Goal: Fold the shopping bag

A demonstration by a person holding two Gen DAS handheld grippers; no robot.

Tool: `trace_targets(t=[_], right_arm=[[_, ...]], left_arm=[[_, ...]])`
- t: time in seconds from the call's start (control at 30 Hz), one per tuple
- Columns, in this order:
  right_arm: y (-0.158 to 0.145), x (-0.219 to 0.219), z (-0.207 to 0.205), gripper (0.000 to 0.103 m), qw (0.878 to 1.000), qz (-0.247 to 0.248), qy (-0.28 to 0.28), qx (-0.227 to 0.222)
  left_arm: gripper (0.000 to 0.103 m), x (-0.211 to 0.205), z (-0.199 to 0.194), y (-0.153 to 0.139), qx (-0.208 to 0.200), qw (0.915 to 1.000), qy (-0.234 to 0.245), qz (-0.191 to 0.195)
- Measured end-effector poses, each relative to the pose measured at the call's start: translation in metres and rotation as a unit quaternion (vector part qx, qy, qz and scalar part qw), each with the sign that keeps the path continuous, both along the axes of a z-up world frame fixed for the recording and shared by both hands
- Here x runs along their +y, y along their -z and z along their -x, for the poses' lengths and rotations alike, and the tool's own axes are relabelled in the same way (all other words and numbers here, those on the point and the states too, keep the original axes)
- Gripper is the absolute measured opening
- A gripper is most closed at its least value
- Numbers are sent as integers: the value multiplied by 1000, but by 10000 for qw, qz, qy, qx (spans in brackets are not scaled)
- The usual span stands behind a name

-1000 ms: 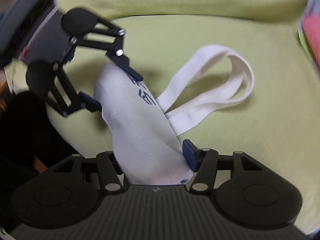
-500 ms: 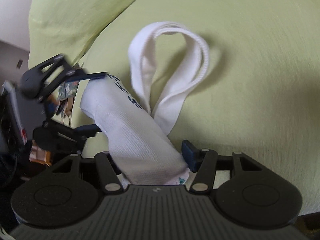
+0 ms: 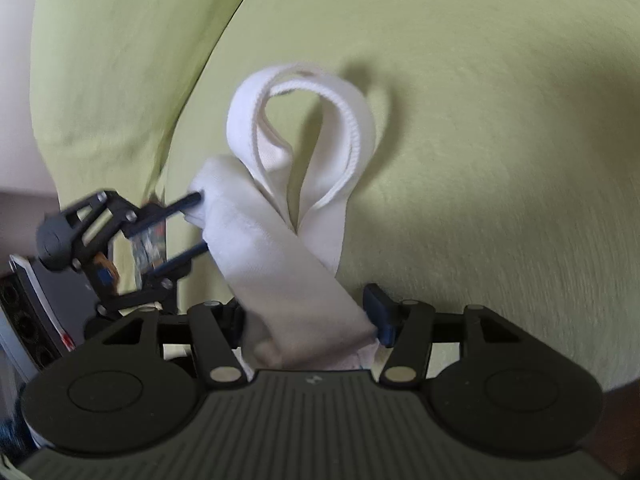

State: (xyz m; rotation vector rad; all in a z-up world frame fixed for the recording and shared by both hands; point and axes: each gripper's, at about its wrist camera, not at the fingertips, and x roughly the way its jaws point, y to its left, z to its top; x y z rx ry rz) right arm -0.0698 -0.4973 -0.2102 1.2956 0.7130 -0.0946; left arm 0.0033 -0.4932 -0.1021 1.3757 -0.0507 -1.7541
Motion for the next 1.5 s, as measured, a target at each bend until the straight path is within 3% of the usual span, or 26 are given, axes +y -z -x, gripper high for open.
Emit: trace_targets(t=[0.1,0.13,0.17,0.2,0.3,0.37,0.4,0.47,0.6,0.8,0.93,1.0,1.1,1.17,1.3,1.37,1.47,1.5], right_arm=[[-16,13,10,60,9966,587,564,112],[-25,19,14,68,9915,967,847,214],[-34,27,19,78,9828,1381,1172,348],[-43,41,26,79,9708,1783,1531,481],[-61,70,45,69,9388,2347,2468,506],[-66,100,54,51,9276,2391,2842,397],[-66,114,56,49,9253,2359,2947,348],[-60,126,67,41,9311,2144,2940,274],[-42,134,46,35,9438,1658,2847,269],[-24,110,41,29,9277,1102,3551,340],[-35,106,36,26,9320,1323,3326,568],[-53,116,33,26,9323,1991,2939,697],[-82,148,26,26,8955,3634,2450,773],[-90,155,17,26,8758,4233,2209,710],[-82,145,6,24,8555,4579,2343,597],[-66,130,-14,15,8449,4786,2250,810],[-51,122,-33,14,8299,5113,1975,1042],[-50,124,-36,15,8249,5219,1876,1096]], left_arm=[[26,-3,0,3,-45,10000,-3,26],[26,-4,0,5,-57,10000,7,39],[26,-6,-1,6,-71,10000,23,40],[26,-6,-1,6,-79,10000,44,28],[25,-14,-2,7,-175,9997,155,-16],[24,-17,-1,8,-238,9995,216,-34],[24,-20,-1,8,-265,9993,242,-39],[22,-20,0,9,-311,9991,285,-39],[22,-20,1,10,-381,9987,325,-44],[17,-21,8,15,-595,9973,430,1],[16,-22,15,19,-889,9940,643,-38],[15,-21,15,20,-933,9932,701,-23],[15,-21,13,20,-865,9939,682,-3],[15,-21,14,20,-859,9941,665,10],[15,-18,13,21,-856,9940,671,55],[15,-18,12,21,-832,9941,688,67],[15,-18,9,19,-752,9943,748,45],[16,-21,5,13,-559,9959,712,-46]])
